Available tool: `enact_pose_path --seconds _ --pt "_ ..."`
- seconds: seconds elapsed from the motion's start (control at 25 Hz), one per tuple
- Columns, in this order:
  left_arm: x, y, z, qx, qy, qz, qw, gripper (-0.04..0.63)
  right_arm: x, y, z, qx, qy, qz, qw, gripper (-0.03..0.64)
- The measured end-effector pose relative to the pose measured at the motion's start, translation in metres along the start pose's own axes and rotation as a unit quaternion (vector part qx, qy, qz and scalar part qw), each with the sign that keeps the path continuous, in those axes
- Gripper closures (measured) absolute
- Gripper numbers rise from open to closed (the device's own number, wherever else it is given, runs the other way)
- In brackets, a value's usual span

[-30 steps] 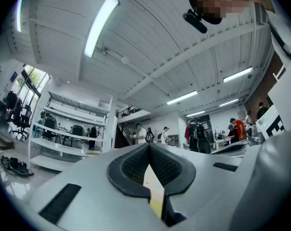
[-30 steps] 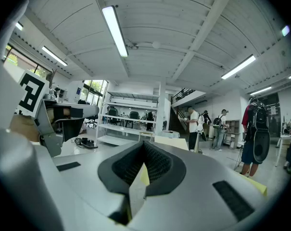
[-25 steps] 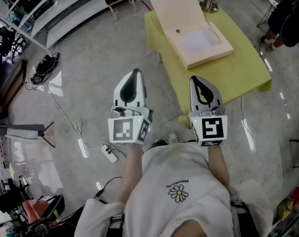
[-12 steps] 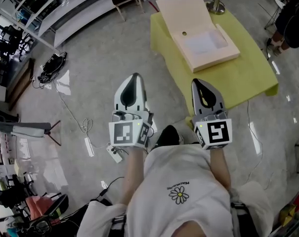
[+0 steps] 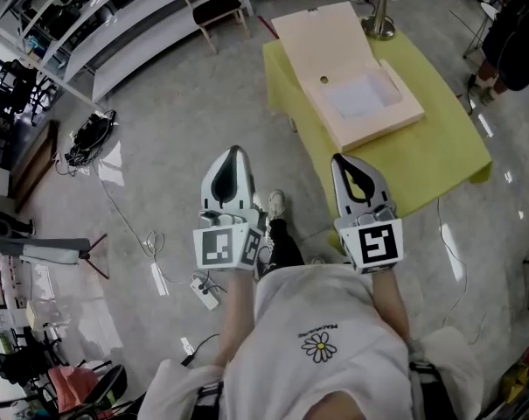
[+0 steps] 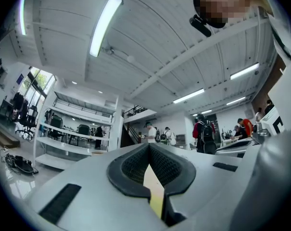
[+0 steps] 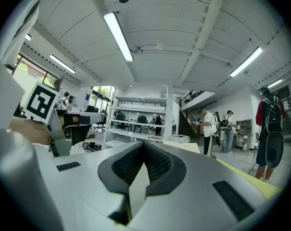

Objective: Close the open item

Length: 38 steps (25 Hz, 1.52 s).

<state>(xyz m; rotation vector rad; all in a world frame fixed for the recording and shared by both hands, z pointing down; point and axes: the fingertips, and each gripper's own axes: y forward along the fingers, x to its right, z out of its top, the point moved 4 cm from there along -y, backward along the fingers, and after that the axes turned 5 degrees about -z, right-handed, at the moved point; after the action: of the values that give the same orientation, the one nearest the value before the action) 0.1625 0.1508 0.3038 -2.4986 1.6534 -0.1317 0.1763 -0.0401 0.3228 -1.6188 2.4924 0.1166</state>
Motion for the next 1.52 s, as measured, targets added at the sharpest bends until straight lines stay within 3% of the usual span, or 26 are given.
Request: enact_pose_path --seconds 0.28,0.56,0.96,1.12,1.36,1.52 --pt "-0.043 0.062 0.0 0.023 -0.002 -0.011 0.9997 0.581 0.02 0.064 -0.006 -0.018 0.008 -0.031 0.999 0.604" --pt "-0.102 0.147 -0.014 0.034 -0.005 -0.048 0.9982 0.581 0.028 0.156 -0.018 -0.035 0.01 -0.057 0.998 0.604" --pt "-0.197 0.286 -0.023 0.042 -0.025 -0.113 0.9925 0.581 0.058 0.306 0.004 -0.007 0.014 -0.102 0.995 0.604" --pt "-0.207 0.327 -0.037 0.025 -0.038 -0.161 0.986 0.581 0.069 0.33 0.0 -0.013 -0.001 -0.128 0.992 0.604" --pt "-0.203 0.356 -0.062 0.009 -0.058 -0.184 0.9812 0.581 0.081 0.347 -0.022 -0.047 0.0 -0.141 0.989 0.604" --pt "-0.189 0.36 -0.066 0.011 -0.058 -0.184 0.9812 0.581 0.094 0.348 -0.024 -0.038 0.002 -0.142 0.989 0.604"
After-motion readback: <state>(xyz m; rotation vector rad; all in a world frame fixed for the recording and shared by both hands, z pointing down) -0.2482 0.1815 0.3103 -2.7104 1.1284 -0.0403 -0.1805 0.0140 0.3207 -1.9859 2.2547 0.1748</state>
